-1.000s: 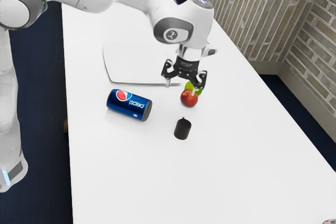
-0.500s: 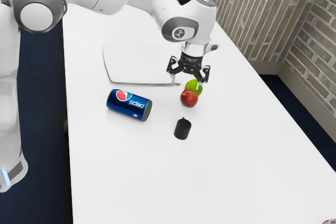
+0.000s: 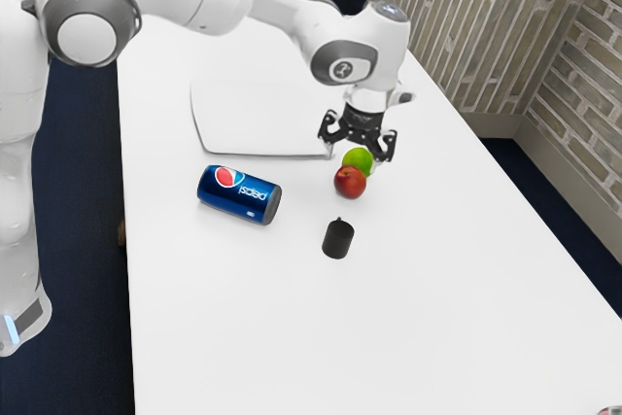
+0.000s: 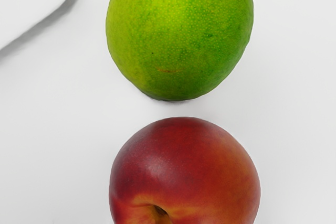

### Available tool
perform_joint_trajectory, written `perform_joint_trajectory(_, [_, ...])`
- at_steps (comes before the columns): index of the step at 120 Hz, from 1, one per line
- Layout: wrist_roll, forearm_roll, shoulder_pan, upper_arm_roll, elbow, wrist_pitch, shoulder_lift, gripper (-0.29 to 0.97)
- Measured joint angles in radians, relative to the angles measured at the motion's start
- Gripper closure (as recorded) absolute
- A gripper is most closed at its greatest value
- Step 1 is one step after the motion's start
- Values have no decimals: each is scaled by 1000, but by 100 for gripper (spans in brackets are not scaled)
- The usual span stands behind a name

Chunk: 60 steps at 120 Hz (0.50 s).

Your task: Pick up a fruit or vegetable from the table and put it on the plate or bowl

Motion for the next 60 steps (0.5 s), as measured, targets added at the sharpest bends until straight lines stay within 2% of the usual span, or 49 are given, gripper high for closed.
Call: perform_joint_trajectory(60, [49, -54, -2, 27, 5, 14, 66, 0])
